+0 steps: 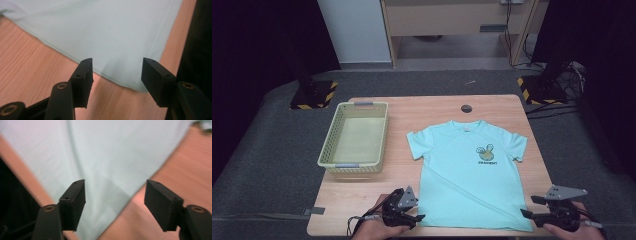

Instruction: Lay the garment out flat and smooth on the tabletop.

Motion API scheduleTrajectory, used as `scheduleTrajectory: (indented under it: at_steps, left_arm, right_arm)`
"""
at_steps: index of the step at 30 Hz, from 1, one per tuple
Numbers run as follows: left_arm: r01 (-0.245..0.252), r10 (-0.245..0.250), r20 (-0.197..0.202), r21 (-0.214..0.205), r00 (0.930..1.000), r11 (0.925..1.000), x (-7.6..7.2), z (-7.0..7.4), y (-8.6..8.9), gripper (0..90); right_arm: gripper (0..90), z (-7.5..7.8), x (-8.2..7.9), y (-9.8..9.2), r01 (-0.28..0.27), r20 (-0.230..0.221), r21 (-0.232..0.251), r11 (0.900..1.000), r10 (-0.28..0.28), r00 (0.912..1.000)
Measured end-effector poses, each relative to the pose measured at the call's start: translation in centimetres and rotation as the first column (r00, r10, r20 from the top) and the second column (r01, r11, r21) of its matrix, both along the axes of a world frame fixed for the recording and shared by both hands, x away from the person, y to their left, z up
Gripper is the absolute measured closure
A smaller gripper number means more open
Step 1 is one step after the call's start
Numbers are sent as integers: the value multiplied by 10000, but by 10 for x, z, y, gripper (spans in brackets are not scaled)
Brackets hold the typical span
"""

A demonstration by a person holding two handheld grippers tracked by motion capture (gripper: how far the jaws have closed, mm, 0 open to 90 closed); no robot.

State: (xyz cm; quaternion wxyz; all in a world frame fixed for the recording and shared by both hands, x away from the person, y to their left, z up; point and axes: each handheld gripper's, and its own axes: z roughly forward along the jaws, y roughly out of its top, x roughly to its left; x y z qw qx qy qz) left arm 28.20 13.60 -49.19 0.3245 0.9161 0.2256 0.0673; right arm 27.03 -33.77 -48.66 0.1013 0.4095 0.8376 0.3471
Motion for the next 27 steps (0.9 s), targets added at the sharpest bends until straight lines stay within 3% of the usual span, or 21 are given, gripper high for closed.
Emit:
scheduleTrajectory:
  at_steps: [4, 10, 15, 17, 22, 25, 27]
  left_arm:
    - [127, -124, -191, 127, 9997, 9998, -1, -7, -3, 468]
    - [723, -712, -397, 280, 9967, 9970, -12, -11, -8, 530]
    - [1019, -1009, -461, 200, 9938, 9946, -19, -10, -10, 544]
    - [1190, -1175, -433, 348, 9921, 9923, -21, -11, -10, 558]
    - [1251, -1234, -284, 694, 9920, 9897, -20, -14, -13, 693]
    - [1258, -1240, -294, 699, 9918, 9896, -21, -11, -14, 817]
    - [1296, -1283, -234, 702, 9915, 9891, -23, -8, -12, 853]
  right_arm:
    - [318, 0, 11, -5, 604, 68, 184, 9980, -605, 9981]
    - [310, -3, 23, -11, 1065, -11, -106, 9943, -1065, 9943]
    - [304, -3, 30, -18, 1481, -61, -45, 9890, -1481, 9889]
    - [304, -4, 31, -20, 1568, -98, 10, 9876, -1568, 9876]
    - [306, -6, 32, -22, 1680, -106, 5, 9858, -1680, 9857]
    - [307, -5, 31, -24, 1746, -89, -22, 9846, -1746, 9846]
    - [309, -5, 31, -26, 1751, -46, -35, 9845, -1751, 9845]
